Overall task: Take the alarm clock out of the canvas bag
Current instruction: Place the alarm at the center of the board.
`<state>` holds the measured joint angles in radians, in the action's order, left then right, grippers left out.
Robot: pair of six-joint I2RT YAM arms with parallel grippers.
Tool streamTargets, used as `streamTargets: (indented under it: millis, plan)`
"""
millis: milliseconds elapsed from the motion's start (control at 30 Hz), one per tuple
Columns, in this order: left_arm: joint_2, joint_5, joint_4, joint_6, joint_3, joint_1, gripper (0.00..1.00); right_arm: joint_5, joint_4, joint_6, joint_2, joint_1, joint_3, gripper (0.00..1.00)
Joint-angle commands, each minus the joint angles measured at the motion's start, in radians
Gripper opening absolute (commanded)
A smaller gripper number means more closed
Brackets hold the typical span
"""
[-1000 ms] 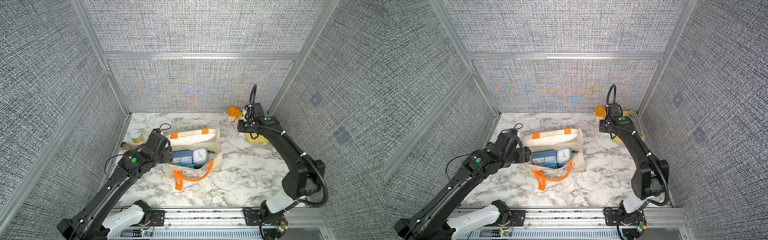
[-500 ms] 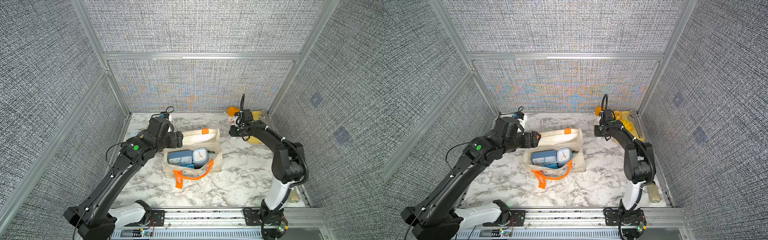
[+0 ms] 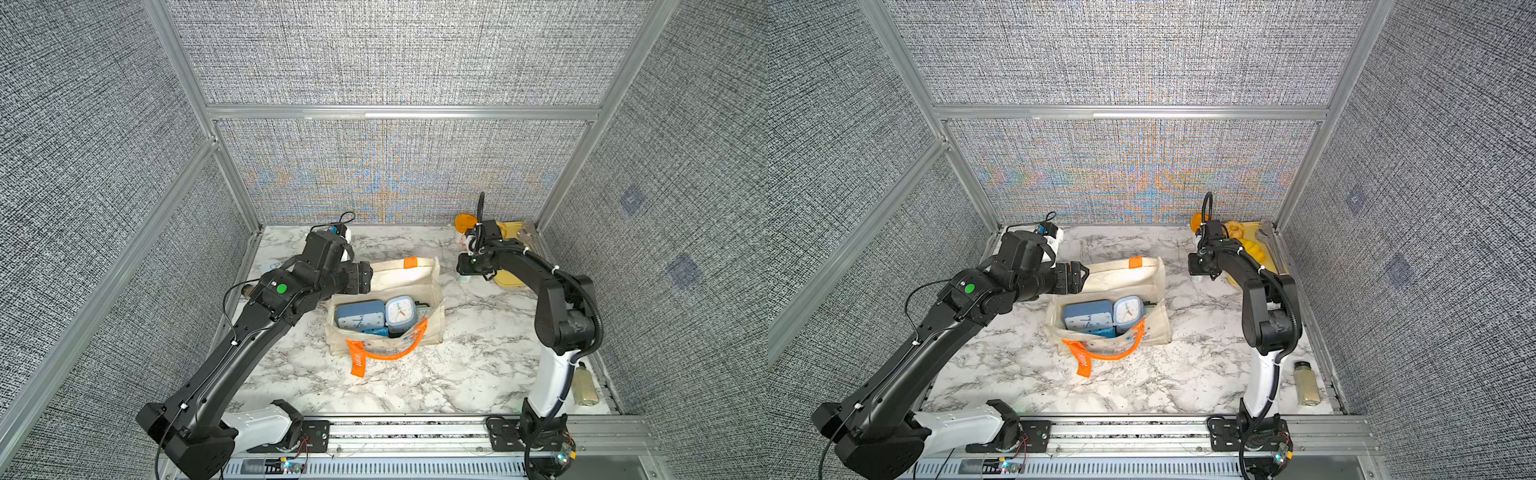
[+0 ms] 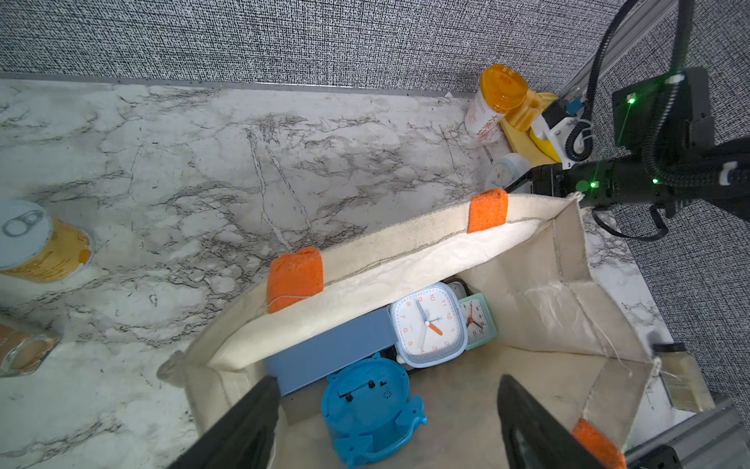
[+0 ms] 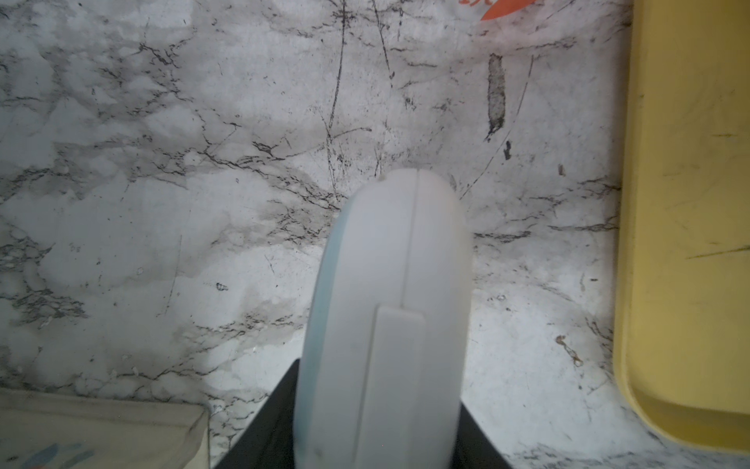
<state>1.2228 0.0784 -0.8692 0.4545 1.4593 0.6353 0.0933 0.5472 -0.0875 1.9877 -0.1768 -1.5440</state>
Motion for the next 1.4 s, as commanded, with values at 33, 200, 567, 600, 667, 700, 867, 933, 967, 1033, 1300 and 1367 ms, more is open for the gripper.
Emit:
streamTargets:
  millis: [33,200,567,600,667,700,867,933,967,1033,1300,1367]
  plan:
    - [-0.007,0.009,0.024,-0.014,0.001,0.0,0.85,-0.004,0.029,0.017,0.017,0.0,-0.021,0.49]
    - [-0.014,0.02,0.023,-0.015,0.0,0.0,0.85,-0.015,0.036,0.018,0.025,0.0,-0.031,0.53]
    - [-0.034,0.051,0.006,0.007,-0.006,0.0,0.86,-0.062,0.082,0.017,-0.099,-0.004,-0.075,0.86]
    - [-0.039,0.05,0.009,0.012,-0.011,0.0,0.86,-0.068,0.085,0.018,-0.12,-0.005,-0.072,0.87]
    - [-0.048,0.051,0.016,0.021,-0.022,0.0,0.86,-0.072,0.081,0.015,-0.141,-0.002,-0.06,0.9]
    - [-0.054,0.049,0.021,0.024,-0.029,0.0,0.86,-0.07,0.08,0.015,-0.143,0.002,-0.054,0.9]
    - [-0.084,0.067,0.008,0.033,-0.037,0.0,0.86,-0.066,0.1,0.009,-0.118,0.009,-0.056,0.9]
    - [-0.097,0.079,-0.008,0.035,-0.039,0.0,0.86,-0.051,0.112,-0.006,-0.123,0.01,-0.078,0.9]
    - [-0.1,0.084,-0.015,0.036,-0.04,0.0,0.86,-0.043,0.12,-0.013,-0.132,0.008,-0.095,0.9]
    - [-0.105,0.093,-0.038,0.052,-0.045,0.0,0.86,-0.03,0.153,-0.03,-0.162,-0.005,-0.161,0.9]
    - [-0.099,0.095,-0.074,0.14,-0.084,-0.007,0.85,-0.021,0.353,-0.016,-0.25,-0.32,-0.479,0.89]
    - [-0.096,0.11,-0.056,0.121,-0.073,-0.013,0.85,-0.008,0.379,-0.05,-0.271,-0.404,-0.486,0.88]
